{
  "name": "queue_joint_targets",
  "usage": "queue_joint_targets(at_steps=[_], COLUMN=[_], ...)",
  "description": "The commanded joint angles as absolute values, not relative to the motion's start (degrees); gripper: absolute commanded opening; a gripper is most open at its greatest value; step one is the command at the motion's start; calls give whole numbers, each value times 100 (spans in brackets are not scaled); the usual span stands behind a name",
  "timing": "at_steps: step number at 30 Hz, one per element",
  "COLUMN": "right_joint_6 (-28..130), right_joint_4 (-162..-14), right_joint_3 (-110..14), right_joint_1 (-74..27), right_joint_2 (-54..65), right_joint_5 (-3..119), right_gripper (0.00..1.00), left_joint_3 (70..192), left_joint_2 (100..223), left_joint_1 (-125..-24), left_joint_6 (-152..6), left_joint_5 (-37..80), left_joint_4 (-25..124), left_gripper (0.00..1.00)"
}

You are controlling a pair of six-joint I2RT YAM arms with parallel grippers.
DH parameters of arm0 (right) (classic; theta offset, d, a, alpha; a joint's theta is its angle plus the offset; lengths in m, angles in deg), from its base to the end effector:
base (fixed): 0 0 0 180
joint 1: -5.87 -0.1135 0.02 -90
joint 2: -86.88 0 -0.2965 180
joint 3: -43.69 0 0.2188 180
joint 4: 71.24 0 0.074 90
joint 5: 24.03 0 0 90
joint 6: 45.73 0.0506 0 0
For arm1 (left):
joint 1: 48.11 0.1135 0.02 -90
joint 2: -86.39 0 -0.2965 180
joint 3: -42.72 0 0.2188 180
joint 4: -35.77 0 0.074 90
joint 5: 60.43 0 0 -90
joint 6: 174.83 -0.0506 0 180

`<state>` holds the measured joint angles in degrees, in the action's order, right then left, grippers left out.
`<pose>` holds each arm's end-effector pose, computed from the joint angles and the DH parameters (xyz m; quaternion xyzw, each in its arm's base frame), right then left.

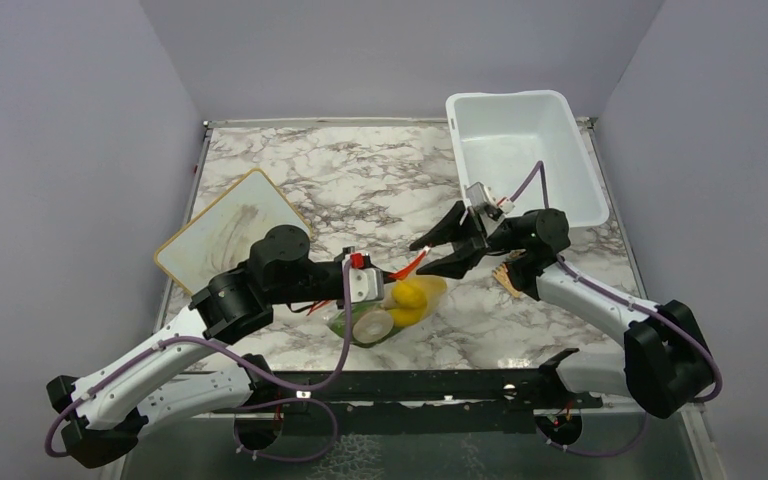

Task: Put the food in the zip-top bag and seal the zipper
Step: Zip the zipper food storage bag at the center of the board.

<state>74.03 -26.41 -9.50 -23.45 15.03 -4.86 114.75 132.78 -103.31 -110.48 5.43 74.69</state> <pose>0.1652 0.1476 0.3652 -0.4902 0.4327 0.6076 0.4508 0.0570 -0.1183 0.3953 0.5960 0.4996 -0.3133 0.5450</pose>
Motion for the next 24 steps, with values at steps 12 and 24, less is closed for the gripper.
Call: queue_joint_targets(at_steps=[12,24], right_joint_6=[6798,4765], right_joint_4=[-2959,-6352], right_joint_3=[-969,-2070], right_joint_1=[-2445,-2445], right_joint_2=[1619,1972], right_joint_5=[-661,-895], right_gripper=[1,1], left_joint_3=[11480,12260], left_joint_2=[13158,13962], left_joint_1=[-10328,-10327], left_joint_6=[-10582,-9063], left_joint_5=[1246,1506], left_joint_4=[6995,6921], left_gripper=[40,51])
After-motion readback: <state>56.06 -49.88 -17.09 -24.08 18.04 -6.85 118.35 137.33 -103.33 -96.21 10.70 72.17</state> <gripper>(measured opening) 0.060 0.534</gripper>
